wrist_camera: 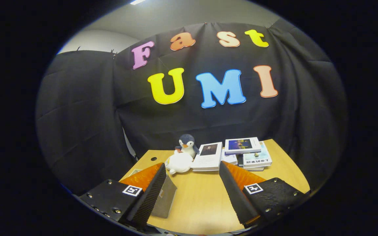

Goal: Open the storage box then place both shoes into the box .Put the left shoe in first, then the right shoe, with the right side of both shoes facing outward in a uniform manner.

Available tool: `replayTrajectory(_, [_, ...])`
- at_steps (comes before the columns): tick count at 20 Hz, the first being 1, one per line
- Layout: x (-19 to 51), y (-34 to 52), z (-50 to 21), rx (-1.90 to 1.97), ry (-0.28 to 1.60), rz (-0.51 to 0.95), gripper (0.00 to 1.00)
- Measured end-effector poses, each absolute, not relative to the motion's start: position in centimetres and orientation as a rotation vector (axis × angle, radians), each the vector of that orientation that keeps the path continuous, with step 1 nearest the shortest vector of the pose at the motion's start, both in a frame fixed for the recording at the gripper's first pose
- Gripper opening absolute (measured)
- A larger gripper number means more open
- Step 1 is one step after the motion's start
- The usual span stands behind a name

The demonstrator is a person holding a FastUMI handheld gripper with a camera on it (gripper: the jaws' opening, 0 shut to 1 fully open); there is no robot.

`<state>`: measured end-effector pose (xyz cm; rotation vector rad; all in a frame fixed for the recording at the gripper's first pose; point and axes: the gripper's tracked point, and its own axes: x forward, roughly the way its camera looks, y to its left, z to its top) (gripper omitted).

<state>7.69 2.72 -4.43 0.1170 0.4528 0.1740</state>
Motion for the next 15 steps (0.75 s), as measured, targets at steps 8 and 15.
replayTrajectory(8, [6.5, -1.4, -1.0, 0.028, 0.325, 0.092, 0.98])
replayTrajectory(15, [5.7, -2.4, 1.0, 0.029, 0.231, 0.082, 0.97])
